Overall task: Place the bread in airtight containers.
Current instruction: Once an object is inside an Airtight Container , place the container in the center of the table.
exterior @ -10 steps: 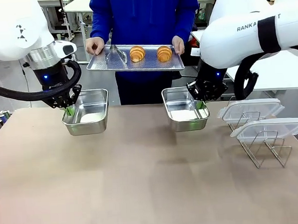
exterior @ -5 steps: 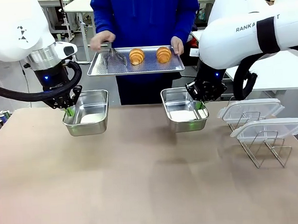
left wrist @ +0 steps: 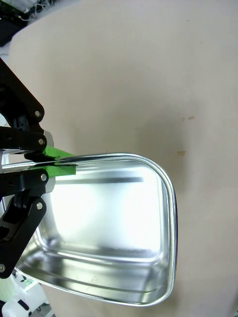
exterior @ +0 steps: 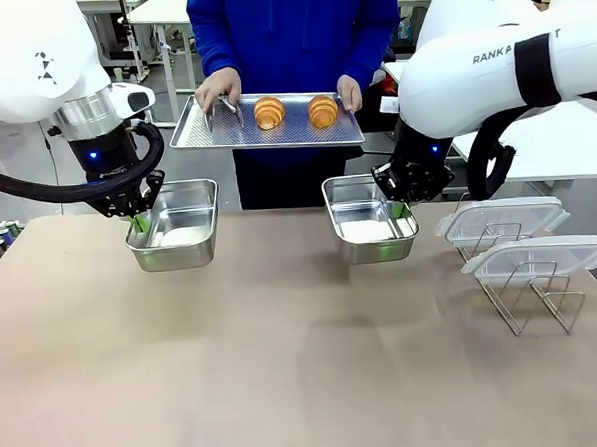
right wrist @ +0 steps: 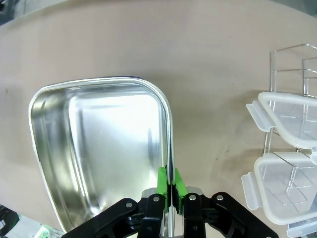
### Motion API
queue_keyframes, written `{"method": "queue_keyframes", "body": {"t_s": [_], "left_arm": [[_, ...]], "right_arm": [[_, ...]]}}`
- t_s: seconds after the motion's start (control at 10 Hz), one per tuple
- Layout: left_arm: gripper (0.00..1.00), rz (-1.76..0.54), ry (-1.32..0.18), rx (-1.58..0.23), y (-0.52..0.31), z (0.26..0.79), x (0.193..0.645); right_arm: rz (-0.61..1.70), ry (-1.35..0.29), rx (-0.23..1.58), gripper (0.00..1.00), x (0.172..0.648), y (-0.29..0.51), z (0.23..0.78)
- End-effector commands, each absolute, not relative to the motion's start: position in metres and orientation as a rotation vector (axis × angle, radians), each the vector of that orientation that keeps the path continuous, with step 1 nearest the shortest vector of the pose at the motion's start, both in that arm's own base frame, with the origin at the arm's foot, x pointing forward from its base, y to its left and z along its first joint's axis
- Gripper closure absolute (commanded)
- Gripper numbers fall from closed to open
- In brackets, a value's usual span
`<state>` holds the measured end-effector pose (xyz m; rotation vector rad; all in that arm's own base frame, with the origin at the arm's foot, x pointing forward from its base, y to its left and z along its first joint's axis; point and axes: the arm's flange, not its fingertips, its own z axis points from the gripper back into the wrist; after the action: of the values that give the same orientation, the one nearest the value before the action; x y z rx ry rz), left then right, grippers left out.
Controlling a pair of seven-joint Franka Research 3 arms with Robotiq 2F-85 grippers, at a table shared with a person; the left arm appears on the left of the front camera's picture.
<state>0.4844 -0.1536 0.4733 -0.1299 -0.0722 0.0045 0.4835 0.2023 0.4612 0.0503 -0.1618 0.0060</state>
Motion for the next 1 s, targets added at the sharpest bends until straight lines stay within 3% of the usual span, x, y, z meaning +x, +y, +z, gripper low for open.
{"method": "queue_keyframes", "body": {"t_s": [0.0, 0.9], "left_arm": [[1.00, 0.010, -0.081, -0.133, -0.1554, 0.4778, 0.4838], [1.00, 0.010, -0.081, -0.133, -0.1554, 0.4778, 0.4838]], "right_arm": [[-0.009, -0.169, 0.050, 1.00, 0.4831, 0.2020, 0.4636], [-0.009, -0.169, 0.050, 1.00, 0.4831, 0.2020, 0.4636]]}}
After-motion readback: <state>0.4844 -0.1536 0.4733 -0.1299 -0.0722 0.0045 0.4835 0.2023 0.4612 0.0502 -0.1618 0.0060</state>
